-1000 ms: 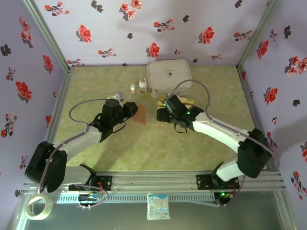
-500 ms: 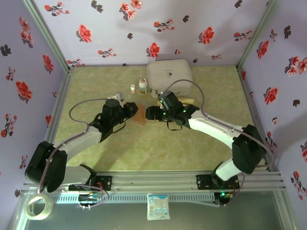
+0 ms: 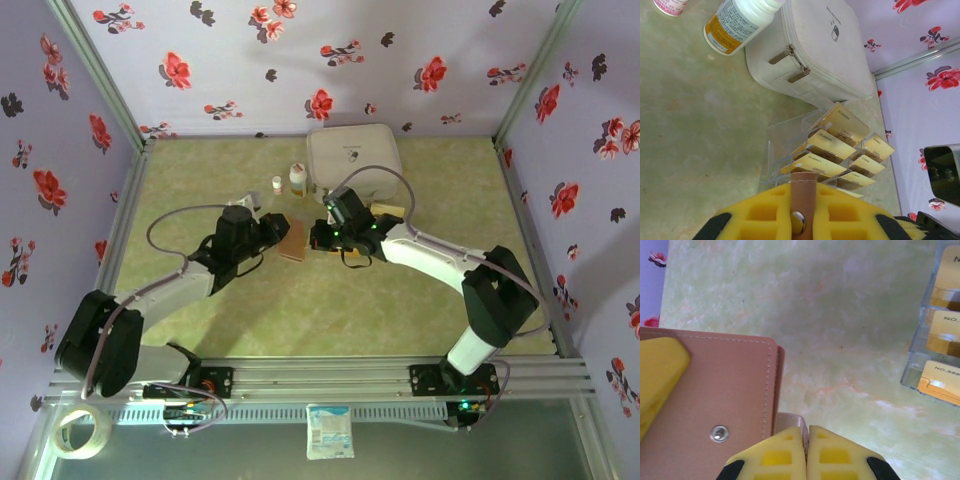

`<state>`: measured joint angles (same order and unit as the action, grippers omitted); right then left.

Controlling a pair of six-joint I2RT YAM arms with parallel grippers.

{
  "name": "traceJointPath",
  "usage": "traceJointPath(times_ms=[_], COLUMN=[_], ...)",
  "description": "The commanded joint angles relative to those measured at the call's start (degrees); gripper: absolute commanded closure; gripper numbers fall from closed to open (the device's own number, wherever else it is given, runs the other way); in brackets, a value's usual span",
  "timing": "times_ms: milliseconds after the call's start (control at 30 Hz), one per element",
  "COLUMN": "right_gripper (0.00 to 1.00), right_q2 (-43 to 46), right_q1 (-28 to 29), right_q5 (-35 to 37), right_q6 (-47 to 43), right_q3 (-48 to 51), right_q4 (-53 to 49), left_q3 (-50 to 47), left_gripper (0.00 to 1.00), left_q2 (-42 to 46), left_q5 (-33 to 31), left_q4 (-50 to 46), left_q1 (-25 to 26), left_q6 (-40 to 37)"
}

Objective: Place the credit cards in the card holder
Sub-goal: Open the card holder at the center of the table.

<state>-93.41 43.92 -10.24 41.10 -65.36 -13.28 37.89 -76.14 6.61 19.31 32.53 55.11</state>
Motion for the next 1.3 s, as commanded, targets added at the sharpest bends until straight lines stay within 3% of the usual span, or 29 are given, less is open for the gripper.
traceJointPath(times_ms=[0, 100, 333, 433, 767, 1267], right_gripper=[1.00, 1.00, 1.00, 1.00, 1.00, 1.00], right_q2=[2.2, 4.3, 8.6, 8.9, 6.3, 8.3], right_q1=[-0.3, -0.3, -0.2, 0.1, 0.7, -1.1], right_q5=[-0.8, -1.5, -5.1, -6.7, -9.6, -13.8], right_q6=[-0.5, -0.1, 2.1, 3.4, 6.9, 8.5], right_q3=[0.1, 1.0, 2.0, 1.8, 4.4, 15.8], right_q4=[1.0, 1.2, 2.7, 4.3, 10.7, 20.7], left_q3=[-0.6, -2.1, -4.4, -4.7, -5.9, -7.9], left_gripper=[0.95, 0.84, 0.46, 0.38, 0.35, 0.34], left_q2=[-1.3, -2.4, -5.8, -8.0, -12.4, -5.0], left_q5=[0.2, 0.3, 1.9, 3.6, 6.7, 2.0], left_q4=[2.2, 3.8, 8.0, 10.2, 17.8, 3.3], left_q1=[0.5, 0.4, 0.2, 0.2, 0.2, 0.2], left_q6=[-0.9, -1.1, -1.5, -1.4, 0.5, -5.0])
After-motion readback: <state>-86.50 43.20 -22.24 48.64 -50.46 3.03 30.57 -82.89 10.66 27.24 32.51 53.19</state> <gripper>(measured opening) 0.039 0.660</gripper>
